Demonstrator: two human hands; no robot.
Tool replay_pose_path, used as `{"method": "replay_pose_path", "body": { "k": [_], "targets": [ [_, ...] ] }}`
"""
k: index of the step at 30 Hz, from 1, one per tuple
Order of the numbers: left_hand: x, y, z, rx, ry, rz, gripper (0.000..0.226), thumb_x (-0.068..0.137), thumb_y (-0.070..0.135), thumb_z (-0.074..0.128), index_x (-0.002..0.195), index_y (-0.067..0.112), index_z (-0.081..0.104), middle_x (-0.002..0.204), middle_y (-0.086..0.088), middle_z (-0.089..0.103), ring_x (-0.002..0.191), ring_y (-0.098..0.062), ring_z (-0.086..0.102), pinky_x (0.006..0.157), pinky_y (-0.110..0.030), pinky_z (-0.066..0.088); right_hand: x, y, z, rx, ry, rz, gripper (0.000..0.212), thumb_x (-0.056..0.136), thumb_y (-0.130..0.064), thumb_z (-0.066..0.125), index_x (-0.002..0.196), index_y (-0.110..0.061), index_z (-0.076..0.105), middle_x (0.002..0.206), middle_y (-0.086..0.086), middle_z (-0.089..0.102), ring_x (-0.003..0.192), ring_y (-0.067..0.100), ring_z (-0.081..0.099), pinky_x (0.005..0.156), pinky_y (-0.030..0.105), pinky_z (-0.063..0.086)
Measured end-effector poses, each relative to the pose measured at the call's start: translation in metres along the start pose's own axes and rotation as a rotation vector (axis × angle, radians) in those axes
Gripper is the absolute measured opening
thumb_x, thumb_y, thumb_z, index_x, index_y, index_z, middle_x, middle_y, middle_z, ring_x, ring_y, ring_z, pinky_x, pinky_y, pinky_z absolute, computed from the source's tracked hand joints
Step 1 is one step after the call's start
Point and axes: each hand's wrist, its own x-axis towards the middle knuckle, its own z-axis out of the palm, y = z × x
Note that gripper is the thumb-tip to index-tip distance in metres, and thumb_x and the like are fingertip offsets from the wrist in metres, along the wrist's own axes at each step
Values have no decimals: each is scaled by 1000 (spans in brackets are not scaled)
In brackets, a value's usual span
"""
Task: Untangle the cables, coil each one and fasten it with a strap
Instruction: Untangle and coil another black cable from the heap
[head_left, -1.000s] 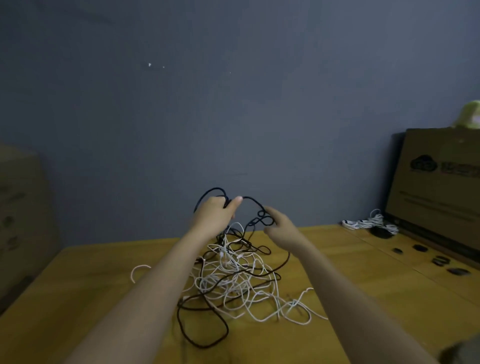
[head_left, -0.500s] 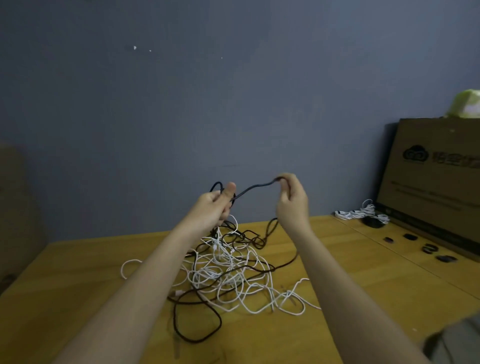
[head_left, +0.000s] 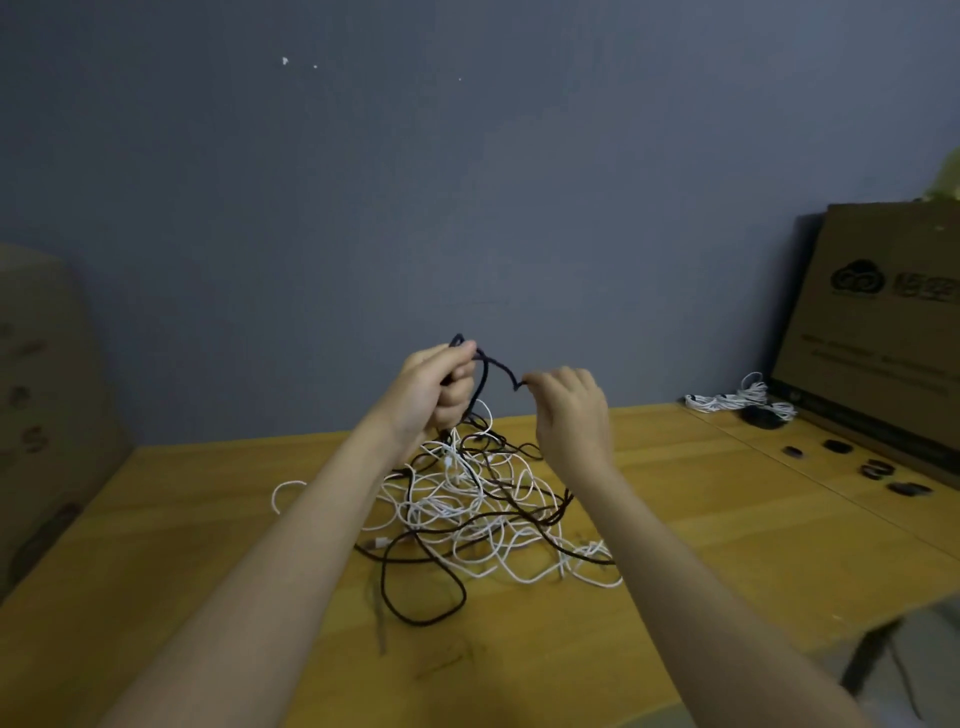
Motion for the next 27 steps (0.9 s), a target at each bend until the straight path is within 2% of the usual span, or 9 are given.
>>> {"method": "replay_pose_path", "body": {
  "k": [2,6,10,14,16,20,22,24,27],
  "targets": [
    [4,-2,5,23,32,23,37,103,21,36,66,17,33,43,10,24,34,-4,16,39,-19,10,-19,-7,12,-223,18,-31,40,76,-2,71,115,-11,66,105,10,67,98,33,57,84,44,47],
    [10,-6,19,1,40,30,37,102,21,38,66,17,33,43,10,23,34,-5,15,36,-17,12,-28,-35,21,-340,-32,170,52,84,-43,63,126,-13,60,129,14,57,116,33,44,94,46,27],
    [10,-3,35,-23,14,42,37,102,21,39,66,18,33,42,10,22,34,-4,15,35,-16,12,-8,-43,15,29,-34,431,35,100,-32,42,116,-9,63,124,10,59,113,31,47,87,37,37],
    [13,9,37,53,12,94,37,102,21,40,66,18,33,44,10,23,36,-5,15,38,-18,11,7,-44,0,474,104,567,30,104,-24,35,87,-11,56,86,0,58,80,17,52,68,28,34],
    [17,18,32,130,31,130,37,102,21,41,66,18,34,44,10,25,37,-5,17,38,-17,13,20,-40,-15,631,73,605,28,104,-23,34,96,-12,59,86,-5,58,74,10,51,65,23,34],
    [31,44,27,235,60,175,35,102,27,43,69,16,39,44,12,28,37,-4,21,38,-14,19,84,-31,-51,752,51,570,29,103,-16,30,97,-9,57,90,-2,62,85,14,58,75,23,41],
    [42,64,28,217,59,212,35,103,29,41,70,15,39,45,12,28,38,-4,21,39,-14,20,128,-35,-74,918,76,573,27,103,-13,28,88,-13,51,72,-1,56,71,17,58,72,32,49],
    [54,86,27,222,24,233,37,104,32,37,71,15,37,48,10,27,41,-7,22,42,-16,22,163,-35,-99,993,106,465,28,103,-12,31,85,-18,51,61,-3,45,51,10,44,55,28,45],
    [65,102,20,280,-52,204,38,104,37,33,73,16,35,54,7,28,47,-10,27,51,-20,28,187,-21,-131,620,89,130,23,103,-15,36,98,-17,58,63,-5,44,50,8,39,49,24,32]
  ]
}}
